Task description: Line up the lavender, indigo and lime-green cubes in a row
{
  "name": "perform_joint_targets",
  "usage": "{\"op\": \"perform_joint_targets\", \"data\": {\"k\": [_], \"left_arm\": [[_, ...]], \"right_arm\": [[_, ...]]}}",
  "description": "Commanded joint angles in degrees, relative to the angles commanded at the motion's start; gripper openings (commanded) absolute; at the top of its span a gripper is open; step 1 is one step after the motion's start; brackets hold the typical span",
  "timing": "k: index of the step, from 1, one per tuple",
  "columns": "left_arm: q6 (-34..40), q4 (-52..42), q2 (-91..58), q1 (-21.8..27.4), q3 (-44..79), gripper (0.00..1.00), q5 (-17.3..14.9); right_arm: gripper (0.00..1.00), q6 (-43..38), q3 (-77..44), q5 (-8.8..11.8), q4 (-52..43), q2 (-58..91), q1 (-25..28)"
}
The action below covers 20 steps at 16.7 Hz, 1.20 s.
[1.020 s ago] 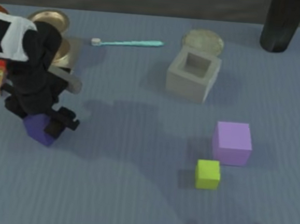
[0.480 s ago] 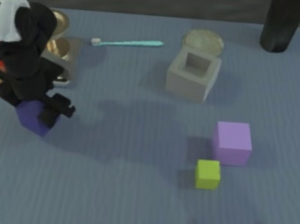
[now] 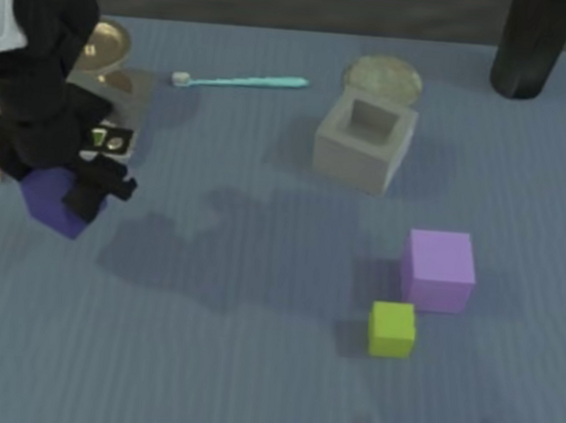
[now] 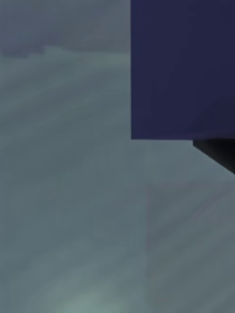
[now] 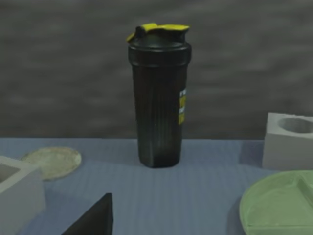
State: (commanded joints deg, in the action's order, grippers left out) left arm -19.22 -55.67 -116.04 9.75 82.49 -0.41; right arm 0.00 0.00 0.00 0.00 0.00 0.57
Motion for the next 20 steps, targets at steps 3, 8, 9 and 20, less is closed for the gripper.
{"op": "perform_joint_targets", "data": {"k": [3,8,9,20], "left_arm": [[3.75,-1.00,-1.31,2.61,1.92,0.00,0.08],[21.25,-4.44,-5.07,12.63,8.04,0.00,0.35],[26.13,-5.26,-5.86,15.16,9.36,0.00,0.39],[65.08,-10.40,-9.47,36.88,19.75,0.00,1.02]], "right_arm": [[1.00,0.00,0.00,0.00,0.00,0.00,0.00],[1.00,0.00,0.00,0.00,0.00,0.00,0.00],[1.00,0.00,0.00,0.00,0.00,0.00,0.00],[1.00,0.00,0.00,0.00,0.00,0.00,0.00]]}}
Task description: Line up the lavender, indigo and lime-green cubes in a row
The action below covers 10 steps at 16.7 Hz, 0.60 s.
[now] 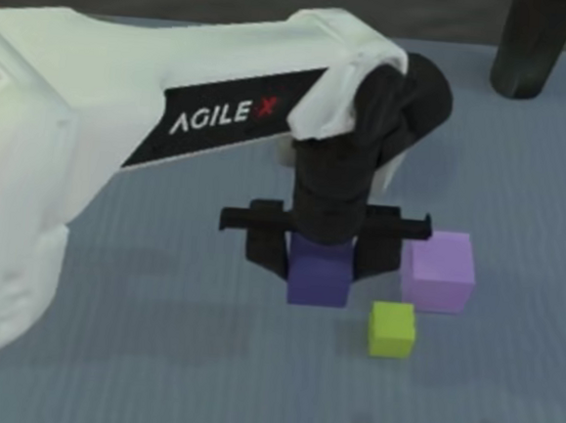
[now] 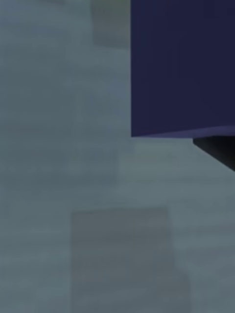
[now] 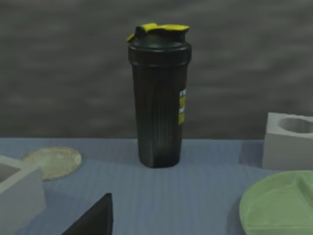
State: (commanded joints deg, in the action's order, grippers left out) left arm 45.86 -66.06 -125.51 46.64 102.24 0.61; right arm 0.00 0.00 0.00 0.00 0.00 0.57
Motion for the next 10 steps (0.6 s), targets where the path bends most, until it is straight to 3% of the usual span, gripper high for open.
{"op": "perform_joint_targets", "data": {"k": [6,10], "left_arm": [[-0.01,1.04,-0.24,-0.13,-0.90,0.00,-0.02],[0.06,8.90,-2.81,-0.26,-5.83,0.00,-0.10]], "right_arm": [[1.00,0.00,0.00,0.00,0.00,0.00,0.00],[1.00,0.00,0.00,0.00,0.00,0.00,0.00]]}}
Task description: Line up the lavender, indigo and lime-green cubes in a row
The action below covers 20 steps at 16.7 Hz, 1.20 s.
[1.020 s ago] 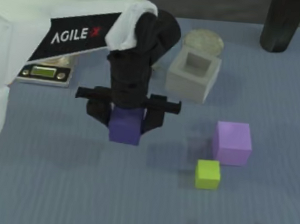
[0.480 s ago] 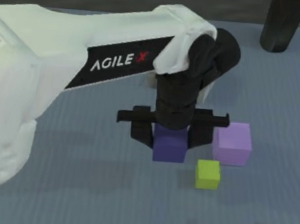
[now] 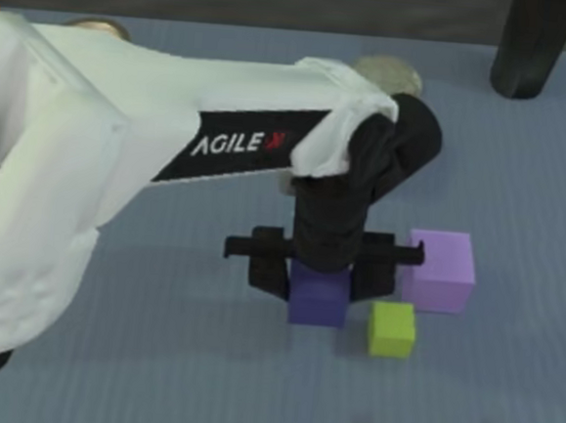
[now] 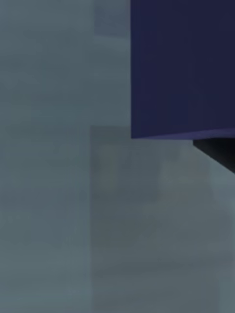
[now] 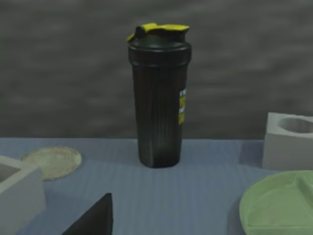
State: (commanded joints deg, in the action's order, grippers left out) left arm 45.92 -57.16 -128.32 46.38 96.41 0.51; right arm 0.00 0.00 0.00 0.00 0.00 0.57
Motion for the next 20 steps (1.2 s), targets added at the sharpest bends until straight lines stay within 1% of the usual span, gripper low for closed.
{"op": "perform_joint_targets", "data": {"k": [3,7,20], "left_arm": [[-0.11,4.33,-1.64,0.20,-2.83,0.00,0.05],[-0.11,4.57,-1.77,0.22,-2.99,0.00,0.06],[-0.11,4.57,-1.77,0.22,-2.99,0.98,0.06]], "right_arm": [[1.00,0.00,0.00,0.00,0.00,0.00,0.00],[1.00,0.00,0.00,0.00,0.00,0.00,0.00],[1.00,0.00,0.00,0.00,0.00,0.00,0.00]]}}
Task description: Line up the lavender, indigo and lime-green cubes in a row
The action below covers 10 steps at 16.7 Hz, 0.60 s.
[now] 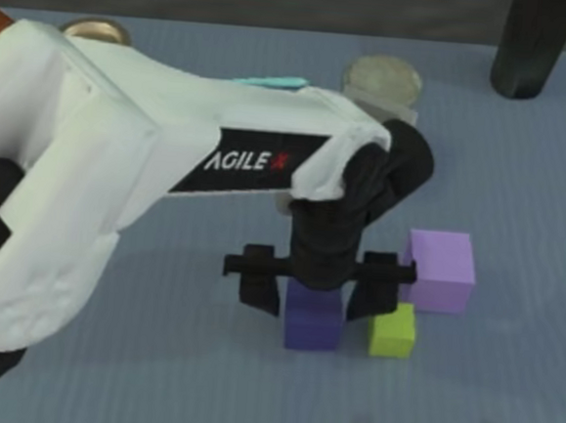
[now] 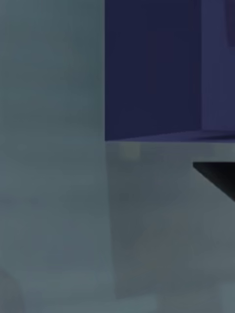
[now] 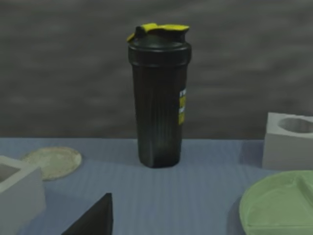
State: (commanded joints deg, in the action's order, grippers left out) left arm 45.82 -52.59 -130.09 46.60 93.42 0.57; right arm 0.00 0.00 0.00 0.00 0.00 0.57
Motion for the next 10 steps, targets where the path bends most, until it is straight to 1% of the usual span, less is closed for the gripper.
{"op": "perform_joint_targets", "data": {"k": [1,10], "left_arm": [[0.00,0.00,0.00,0.00,0.00,1.00,0.00],[-0.01,-0.21,0.07,-0.01,0.19,1.00,0.00]], "right_arm": [[1.00,0.00,0.00,0.00,0.00,0.00,0.00],[1.00,0.00,0.00,0.00,0.00,0.00,0.00]]}}
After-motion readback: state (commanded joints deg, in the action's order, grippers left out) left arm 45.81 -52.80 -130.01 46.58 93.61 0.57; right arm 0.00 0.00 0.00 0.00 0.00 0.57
